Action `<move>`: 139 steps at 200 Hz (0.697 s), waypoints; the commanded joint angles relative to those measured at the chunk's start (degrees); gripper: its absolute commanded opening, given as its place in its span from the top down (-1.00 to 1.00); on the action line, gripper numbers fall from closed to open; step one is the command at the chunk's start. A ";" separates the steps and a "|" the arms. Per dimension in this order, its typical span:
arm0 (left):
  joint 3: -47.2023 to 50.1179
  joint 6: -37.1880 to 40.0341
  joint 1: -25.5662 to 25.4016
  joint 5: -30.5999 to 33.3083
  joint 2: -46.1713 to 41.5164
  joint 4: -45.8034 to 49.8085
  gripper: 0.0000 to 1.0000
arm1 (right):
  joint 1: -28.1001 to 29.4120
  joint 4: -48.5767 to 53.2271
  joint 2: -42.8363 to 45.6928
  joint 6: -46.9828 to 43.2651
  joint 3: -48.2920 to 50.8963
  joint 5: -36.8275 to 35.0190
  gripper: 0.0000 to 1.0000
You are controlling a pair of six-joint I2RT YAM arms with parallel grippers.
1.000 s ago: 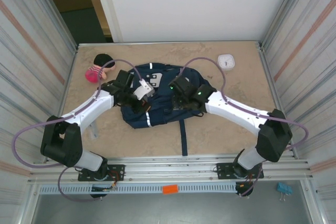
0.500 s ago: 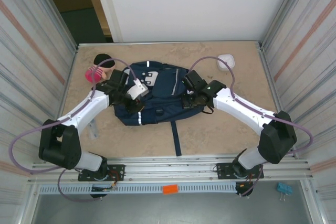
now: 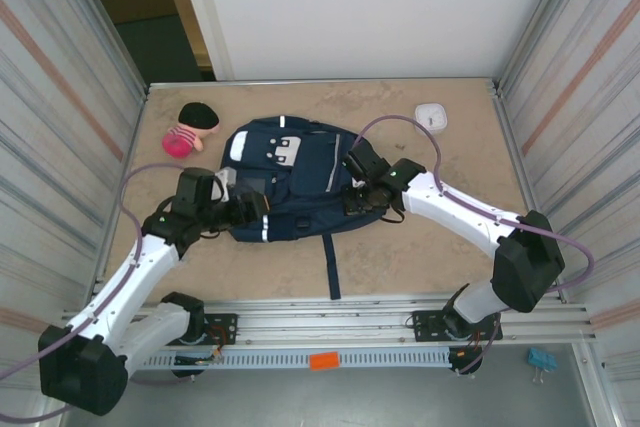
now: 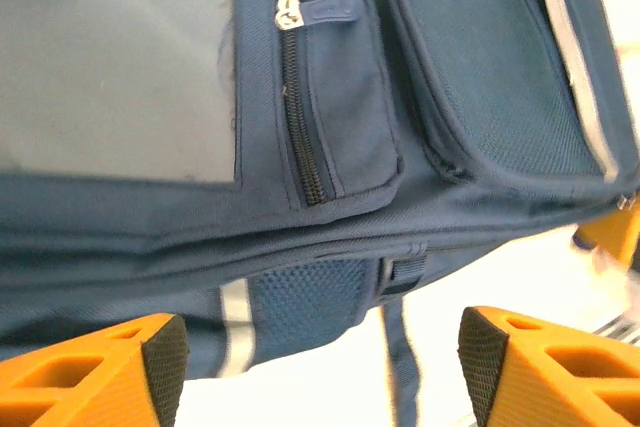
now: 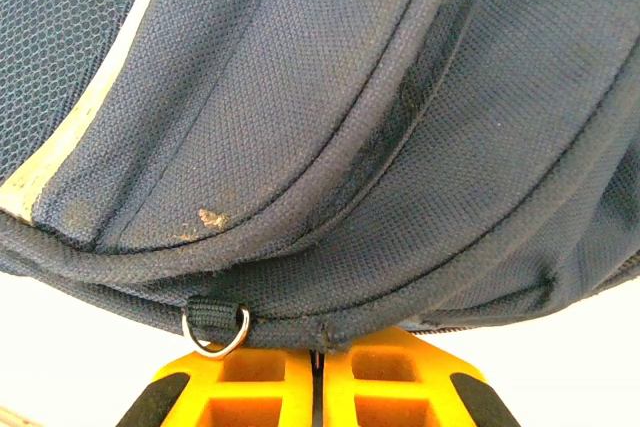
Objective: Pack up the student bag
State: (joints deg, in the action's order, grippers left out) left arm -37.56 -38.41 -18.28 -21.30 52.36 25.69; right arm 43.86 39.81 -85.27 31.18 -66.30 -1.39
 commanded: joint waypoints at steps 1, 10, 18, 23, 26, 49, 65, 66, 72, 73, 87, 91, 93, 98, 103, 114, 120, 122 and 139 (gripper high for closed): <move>3.29 -23.69 -1.05 -0.04 -2.49 -5.94 -0.47 | 0.71 -2.19 -0.60 -0.77 -0.67 1.56 1.00; 4.50 -28.30 -2.16 0.14 -2.62 -7.94 -0.46 | 0.71 -2.27 -0.59 -0.86 -0.67 1.48 1.00; 5.06 -32.08 -3.53 1.05 -2.35 -8.70 -0.45 | 0.72 -2.36 -0.40 -1.03 -0.60 1.39 1.00; 5.30 -34.04 -4.52 1.65 -1.97 -9.42 -0.45 | 0.71 -2.36 -0.37 -0.99 -0.63 1.31 1.00; 5.45 -34.94 -5.08 1.86 -1.71 -10.05 -0.45 | 0.72 -2.37 -0.29 -0.98 -0.60 1.29 1.00; 6.83 -41.35 -8.81 4.00 1.56 -17.61 -0.45 | 0.71 -2.89 0.01 -0.94 -0.32 1.32 1.00; 7.28 -44.97 -10.32 4.60 4.65 -24.62 -0.45 | 0.83 -3.12 0.15 -0.77 -0.08 1.33 1.00; 7.26 -45.20 -10.39 4.64 4.84 -24.76 -0.44 | 0.81 -3.14 0.22 -0.77 -0.11 1.31 1.00; 7.26 -46.06 -10.88 4.87 6.15 -27.09 -0.43 | 0.79 -3.31 0.20 -0.72 0.02 1.38 1.00; 7.25 -46.14 -10.97 4.91 6.38 -27.45 -0.43 | 0.84 -3.32 0.24 -0.70 0.03 1.39 1.00; 6.74 -47.25 -11.89 5.73 8.89 -30.04 -0.39 | 0.96 -3.64 0.32 -0.65 0.18 1.46 1.00; 6.63 -47.49 -12.08 5.86 9.51 -30.53 -0.37 | 0.93 -3.75 0.33 -0.62 0.22 1.55 1.00; 6.63 -47.57 -12.12 5.93 9.82 -30.77 -0.35 | 0.94 -3.77 0.30 -0.62 0.19 1.56 1.00; 6.62 -47.95 -12.30 5.97 10.58 -31.43 -0.33 | 0.94 -3.85 0.28 -0.67 0.18 1.56 1.00; 6.69 -48.59 -12.49 6.09 11.12 -32.04 -0.29 | 0.93 -3.95 0.32 -0.65 0.25 1.63 1.00; 6.95 -49.88 -12.72 6.52 12.31 -32.88 -0.22 | 0.91 -4.12 0.36 -0.61 0.37 1.64 1.00; 7.15 -50.32 -12.66 6.75 12.94 -33.13 -0.20 | 0.90 -4.22 0.41 -0.67 0.45 1.71 1.00; 7.19 -50.41 -12.70 6.92 13.03 -33.20 -0.19 | 0.93 -4.22 0.38 -0.59 0.40 1.69 1.00; 7.33 -51.04 -12.78 8.04 13.86 -33.03 -0.09 | 0.90 -4.47 0.72 -0.49 0.78 1.81 1.00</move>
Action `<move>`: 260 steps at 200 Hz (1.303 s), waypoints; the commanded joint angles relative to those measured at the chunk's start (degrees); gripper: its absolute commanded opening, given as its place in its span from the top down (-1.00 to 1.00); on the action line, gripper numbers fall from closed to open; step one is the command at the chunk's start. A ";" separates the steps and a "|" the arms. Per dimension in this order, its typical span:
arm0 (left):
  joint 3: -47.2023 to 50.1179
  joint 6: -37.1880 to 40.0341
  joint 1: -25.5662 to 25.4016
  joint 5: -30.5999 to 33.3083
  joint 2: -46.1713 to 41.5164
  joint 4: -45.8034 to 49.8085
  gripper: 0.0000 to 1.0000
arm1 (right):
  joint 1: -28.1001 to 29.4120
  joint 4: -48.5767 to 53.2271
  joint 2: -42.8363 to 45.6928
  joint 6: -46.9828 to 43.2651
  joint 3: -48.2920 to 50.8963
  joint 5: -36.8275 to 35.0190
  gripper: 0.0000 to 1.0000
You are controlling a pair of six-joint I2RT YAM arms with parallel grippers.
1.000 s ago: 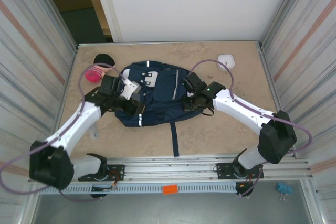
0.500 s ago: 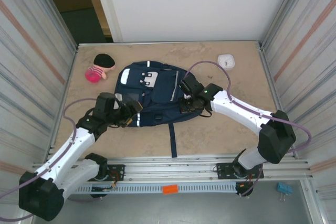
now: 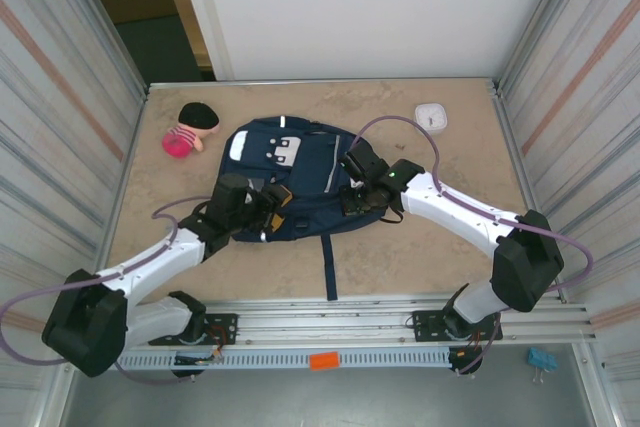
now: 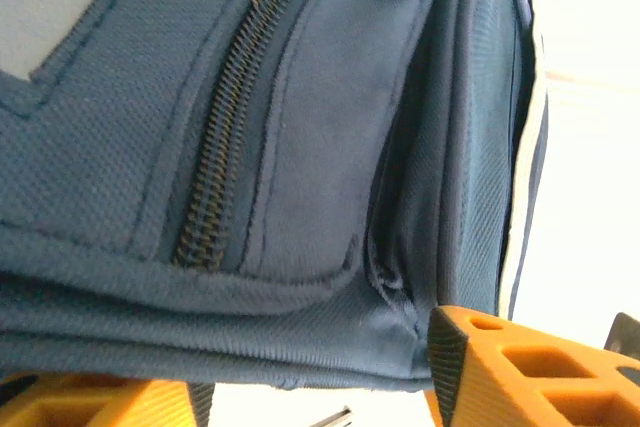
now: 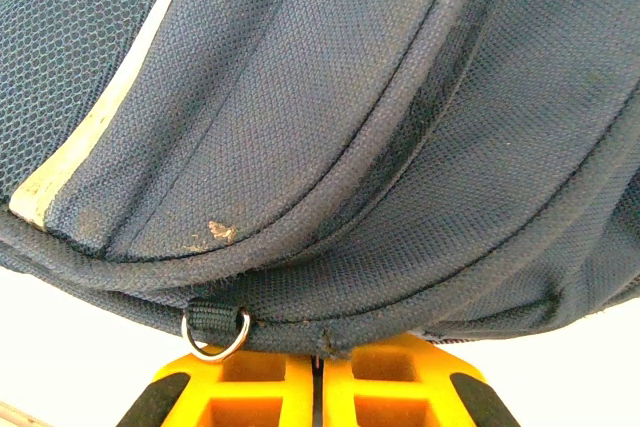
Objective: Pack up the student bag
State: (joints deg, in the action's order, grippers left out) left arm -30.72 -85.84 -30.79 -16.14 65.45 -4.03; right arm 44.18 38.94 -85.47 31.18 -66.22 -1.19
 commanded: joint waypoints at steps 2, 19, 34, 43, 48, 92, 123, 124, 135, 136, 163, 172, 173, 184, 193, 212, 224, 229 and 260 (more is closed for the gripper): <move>0.49 -3.67 -0.31 3.00 0.85 -3.16 -0.07 | 0.56 -3.67 0.99 -0.48 0.68 1.69 1.00; 0.75 -4.29 -0.31 3.70 1.56 -3.08 -0.01 | 0.61 -3.93 1.51 -0.40 1.08 1.89 1.00; 1.64 -5.50 -0.29 4.00 2.52 -4.84 0.02 | 0.57 -4.09 1.74 -0.40 1.34 2.10 1.00; 1.80 -5.82 -0.29 3.92 3.16 -5.11 0.15 | 0.63 -4.13 1.97 -0.35 1.37 2.16 1.00; 1.80 -5.75 -0.31 3.75 3.32 -5.02 0.23 | 0.54 -4.13 2.01 -0.41 1.57 2.16 1.00; -1.46 4.54 1.51 2.35 1.38 7.10 0.98 | -0.33 -3.49 3.42 0.01 3.23 2.29 1.00; -7.00 21.85 9.02 -3.42 0.85 20.97 1.00 | 0.37 -2.02 4.15 0.70 4.83 1.63 1.00; -7.12 22.47 9.40 -3.62 0.84 21.29 1.00 | 0.42 -2.02 4.16 0.76 4.93 1.59 1.00; -8.89 29.15 12.83 -5.93 1.29 24.38 1.00 | 0.72 -2.11 4.33 1.15 5.55 1.73 1.00; -9.04 29.72 13.24 -6.15 1.36 24.62 1.00 | 0.81 -2.11 4.34 1.25 5.56 1.73 1.00; -16.08 45.70 21.76 -12.46 6.17 32.16 1.00 | 1.95 -1.81 4.32 1.78 5.87 1.20 1.00; -19.27 51.23 23.40 -13.89 8.67 34.89 1.00 | 2.53 -1.76 4.23 1.87 5.74 1.15 1.00; -19.67 51.80 23.62 -13.95 8.97 35.33 1.00 | 2.64 -1.76 4.20 1.87 5.70 1.13 1.00; -23.91 57.63 25.24 -14.17 12.35 39.19 1.00 | 3.64 -2.08 4.06 1.87 5.59 1.29 1.00; -27.34 62.27 26.12 -14.03 15.07 41.75 1.00 | 4.81 -2.89 3.68 2.10 5.57 1.82 1.00; -33.52 68.03 28.05 -13.21 20.27 44.93 1.00 | 7.85 -4.89 2.44 2.86 5.39 3.41 1.00; -36.62 69.21 29.12 -12.87 22.79 45.00 1.00 | 9.98 -6.07 1.38 3.63 4.86 3.81 1.00; -37.56 69.65 29.31 -12.70 23.75 44.84 1.00 | 10.77 -6.43 1.04 3.97 4.55 3.81 1.00; -41.22 68.34 29.72 -11.44 26.86 40.31 0.92 | 13.98 -9.47 -1.31 6.28 2.86 3.74 1.00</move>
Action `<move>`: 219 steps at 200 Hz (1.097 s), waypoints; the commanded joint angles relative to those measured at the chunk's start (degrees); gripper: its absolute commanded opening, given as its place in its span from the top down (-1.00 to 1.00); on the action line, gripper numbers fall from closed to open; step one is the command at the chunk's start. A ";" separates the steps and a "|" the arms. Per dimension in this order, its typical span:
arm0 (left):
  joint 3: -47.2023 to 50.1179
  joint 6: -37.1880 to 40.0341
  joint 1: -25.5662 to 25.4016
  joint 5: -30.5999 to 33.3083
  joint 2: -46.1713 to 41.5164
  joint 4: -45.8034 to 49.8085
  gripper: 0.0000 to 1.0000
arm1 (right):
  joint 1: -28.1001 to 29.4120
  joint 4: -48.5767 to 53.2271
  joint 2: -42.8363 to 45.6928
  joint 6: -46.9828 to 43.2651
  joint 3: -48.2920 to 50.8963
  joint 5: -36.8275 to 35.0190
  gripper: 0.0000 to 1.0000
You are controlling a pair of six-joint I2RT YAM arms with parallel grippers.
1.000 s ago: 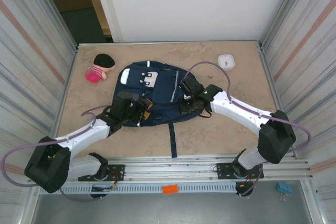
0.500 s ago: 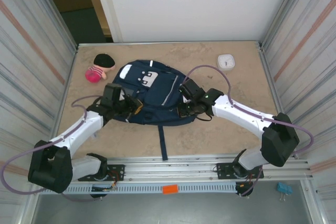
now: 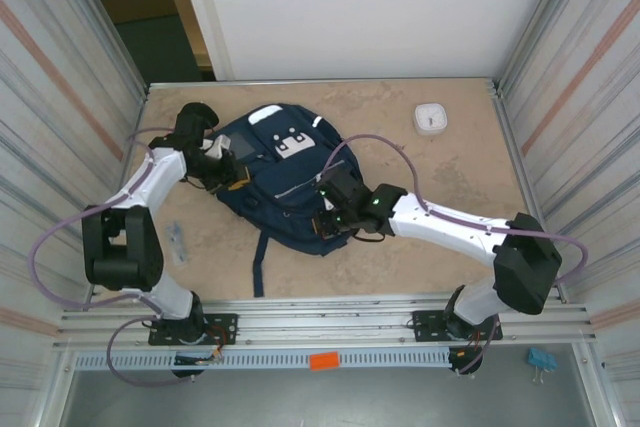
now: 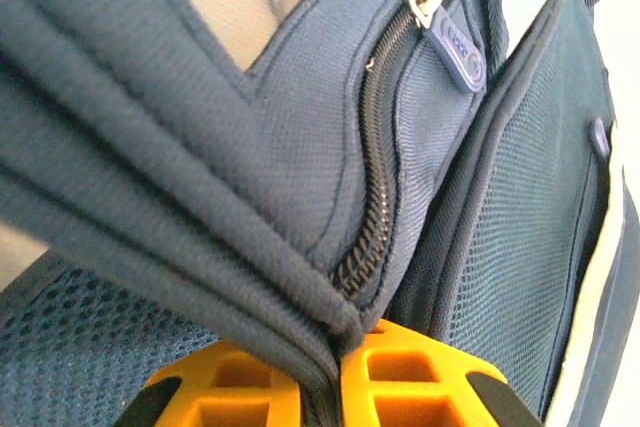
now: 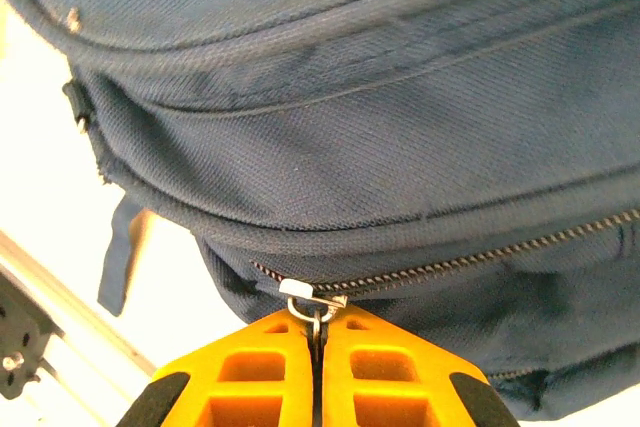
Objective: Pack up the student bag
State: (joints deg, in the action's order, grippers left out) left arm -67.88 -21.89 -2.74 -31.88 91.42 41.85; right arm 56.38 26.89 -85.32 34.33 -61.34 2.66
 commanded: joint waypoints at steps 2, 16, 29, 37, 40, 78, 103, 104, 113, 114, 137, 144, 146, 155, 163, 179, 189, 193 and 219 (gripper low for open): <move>-4.05 4.00 1.64 4.15 0.99 -6.10 0.90 | 1.89 2.31 -1.66 3.25 -2.07 -0.04 1.00; -4.45 1.00 1.69 2.51 1.47 -8.88 0.66 | 2.41 0.80 -3.16 4.09 -3.08 0.33 1.00; -3.67 -2.45 1.63 -0.43 1.02 -11.11 0.48 | 2.76 -0.14 -4.46 4.70 -4.05 0.64 1.00; -2.66 -4.70 1.61 -2.17 0.06 -11.67 0.36 | 2.90 -0.83 -5.02 4.96 -4.44 0.87 1.00; -1.97 -5.38 1.61 -2.82 -0.49 -11.83 0.31 | 2.94 -0.98 -5.33 5.03 -4.53 1.04 1.00; 13.76 -20.18 0.89 -8.08 -16.07 -16.69 -0.16 | 2.78 -0.16 -7.26 3.89 -6.38 1.50 1.00; 23.94 -31.09 -3.02 -7.51 -27.15 -20.92 -0.23 | 2.60 0.53 -8.18 2.53 -7.71 2.48 1.00; 24.29 -31.54 -3.30 -7.50 -27.51 -21.28 -0.23 | 2.55 0.53 -8.23 2.51 -7.77 2.51 1.00; 27.09 -35.51 -5.49 -7.42 -29.87 -23.59 -0.22 | 2.59 0.53 -8.37 2.20 -7.93 2.92 1.00; 27.40 -35.90 -5.77 -7.37 -30.19 -23.80 -0.22 | 2.59 0.53 -8.37 2.17 -7.97 2.99 1.00; 31.11 -42.10 -11.17 -5.67 -33.40 -26.05 -0.18 | 2.59 0.61 -8.39 1.80 -7.92 3.45 1.00; 31.78 -42.98 -12.53 -5.00 -33.94 -25.94 -0.16 | 2.59 0.61 -8.44 1.80 -7.89 3.50 1.00; 31.98 -43.17 -12.88 -4.78 -34.00 -26.09 -0.16 | 2.57 0.64 -8.46 1.73 -7.87 3.50 1.00; 32.57 -43.67 -13.91 -4.39 -34.27 -26.19 -0.14 | 2.59 0.67 -8.44 1.63 -7.92 3.66 1.00; 33.00 -44.13 -14.37 -4.17 -34.21 -26.29 -0.12 | 2.59 0.62 -8.47 1.47 -7.91 3.87 1.00; 34.04 -45.52 -15.08 -4.05 -33.58 -28.36 -0.11 | 2.60 0.67 -8.37 1.31 -7.88 3.94 1.00; 34.63 -46.70 -15.77 -4.22 -32.95 -30.56 -0.12 | 2.59 0.48 -8.33 1.28 -7.76 3.96 1.00; 34.73 -47.02 -15.98 -4.24 -32.68 -31.17 -0.13 | 2.55 0.46 -8.28 1.29 -7.82 4.00 1.00; 35.06 -48.30 -17.71 -3.01 -30.72 -33.69 -0.11 | 2.51 0.03 -8.37 1.09 -7.81 4.28 1.00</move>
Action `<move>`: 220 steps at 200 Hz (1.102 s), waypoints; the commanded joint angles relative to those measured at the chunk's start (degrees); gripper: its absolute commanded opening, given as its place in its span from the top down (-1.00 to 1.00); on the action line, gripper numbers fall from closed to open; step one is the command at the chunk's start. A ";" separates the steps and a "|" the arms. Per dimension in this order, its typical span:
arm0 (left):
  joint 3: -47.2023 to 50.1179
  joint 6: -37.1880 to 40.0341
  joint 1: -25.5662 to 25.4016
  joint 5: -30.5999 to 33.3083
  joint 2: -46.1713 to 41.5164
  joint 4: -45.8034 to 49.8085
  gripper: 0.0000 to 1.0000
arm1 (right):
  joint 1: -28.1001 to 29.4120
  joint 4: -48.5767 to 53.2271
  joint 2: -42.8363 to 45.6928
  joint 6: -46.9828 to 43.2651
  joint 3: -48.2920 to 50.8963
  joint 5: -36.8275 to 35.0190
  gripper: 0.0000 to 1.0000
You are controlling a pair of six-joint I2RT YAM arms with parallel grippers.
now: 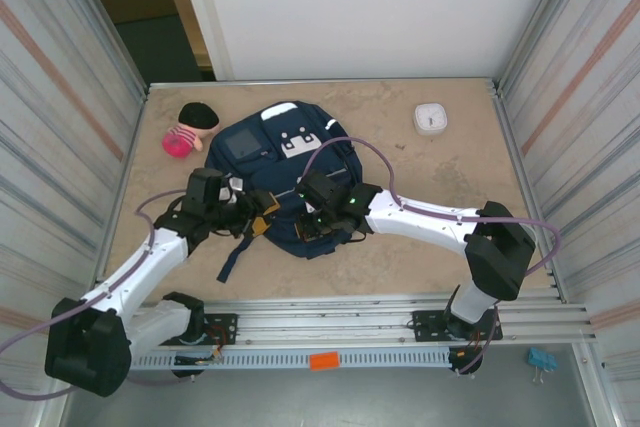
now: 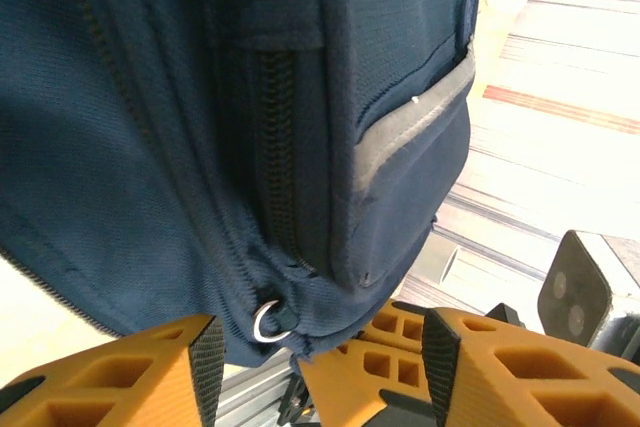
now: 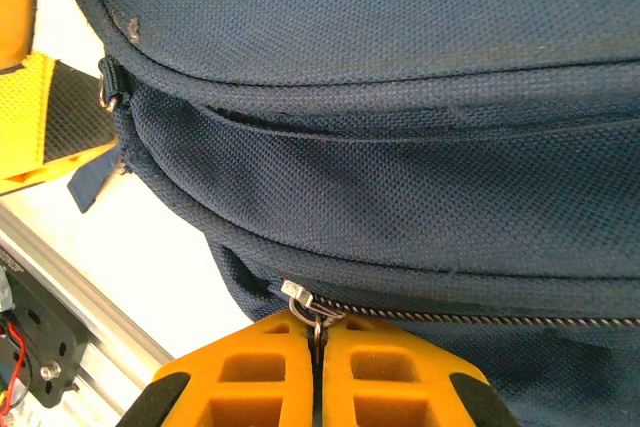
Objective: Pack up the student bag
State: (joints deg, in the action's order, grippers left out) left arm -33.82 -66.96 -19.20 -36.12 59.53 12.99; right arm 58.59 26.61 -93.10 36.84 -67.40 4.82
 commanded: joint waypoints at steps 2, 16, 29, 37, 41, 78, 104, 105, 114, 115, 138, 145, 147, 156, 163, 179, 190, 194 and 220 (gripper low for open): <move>1.05 -3.45 -1.38 1.36 1.31 -5.18 -0.10 | 0.28 0.29 -0.59 -1.42 -1.77 2.19 1.00; 1.51 -4.59 -1.99 1.49 2.47 -7.13 -0.01 | 0.30 -0.18 -0.43 -1.51 -1.68 2.57 1.00; 1.52 -4.31 -2.11 1.60 3.41 -7.17 0.13 | 0.30 -0.32 -0.16 -1.59 -1.61 2.65 1.00; 1.61 -4.28 -2.14 1.83 3.73 -6.93 0.19 | 0.22 -0.32 0.16 -1.67 -1.51 2.65 1.00; 1.72 -4.19 -2.16 1.92 3.82 -6.85 0.21 | 0.15 -0.33 0.31 -1.68 -1.43 2.64 1.00; 2.62 -3.88 -2.16 2.29 4.85 -6.96 0.18 | -0.57 -0.83 2.32 -1.82 -0.35 3.01 1.00; 2.43 0.00 -0.54 1.93 5.11 -5.57 0.70 | -1.64 0.61 3.43 -2.69 0.60 2.59 1.00; 2.39 0.17 -0.42 1.93 5.14 -5.37 0.73 | -1.73 0.66 3.49 -2.71 0.64 2.57 1.00; 2.22 2.12 0.88 1.78 5.15 -3.75 0.92 | -2.30 1.41 4.02 -3.11 0.99 2.48 1.00; 2.20 2.29 1.03 1.72 5.15 -3.54 0.94 | -2.36 1.46 4.09 -3.14 1.06 2.43 1.00; 0.24 9.17 4.72 0.85 5.16 2.92 1.00 | -4.18 4.66 5.68 -4.92 1.46 1.49 1.00; -0.88 11.55 5.64 0.52 5.25 5.24 1.00 | -5.01 5.96 6.12 -5.46 1.60 0.83 1.00; -1.24 12.54 5.90 0.50 5.29 5.89 1.00 | -5.29 6.30 6.25 -5.57 1.57 0.64 1.00; -2.96 16.06 7.04 0.01 5.66 8.97 1.00 | -6.74 7.85 6.60 -6.19 2.06 0.00 1.00; -4.35 18.60 7.90 -0.44 5.93 11.23 1.00 | -8.04 8.63 6.88 -6.69 2.54 -0.07 1.00; -7.30 24.17 9.86 -1.19 6.66 16.21 1.00 | -10.86 9.66 7.49 -8.35 3.73 -0.15 1.00; -9.17 27.87 11.48 -1.32 7.00 19.57 1.00 | -12.77 9.80 7.77 -9.67 4.31 0.00 1.00; -9.88 29.29 12.09 -1.33 7.18 20.69 1.00 | -13.46 9.86 7.82 -10.21 4.38 0.18 1.00; -13.91 38.28 17.52 -0.23 8.22 27.50 1.00 | -17.51 10.14 7.85 -12.92 4.85 1.05 1.00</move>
State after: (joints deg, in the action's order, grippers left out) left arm -43.16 -42.35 -6.90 -40.56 67.24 30.65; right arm 44.51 30.48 -87.81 28.10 -63.51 7.18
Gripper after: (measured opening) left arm 0.072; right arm 0.062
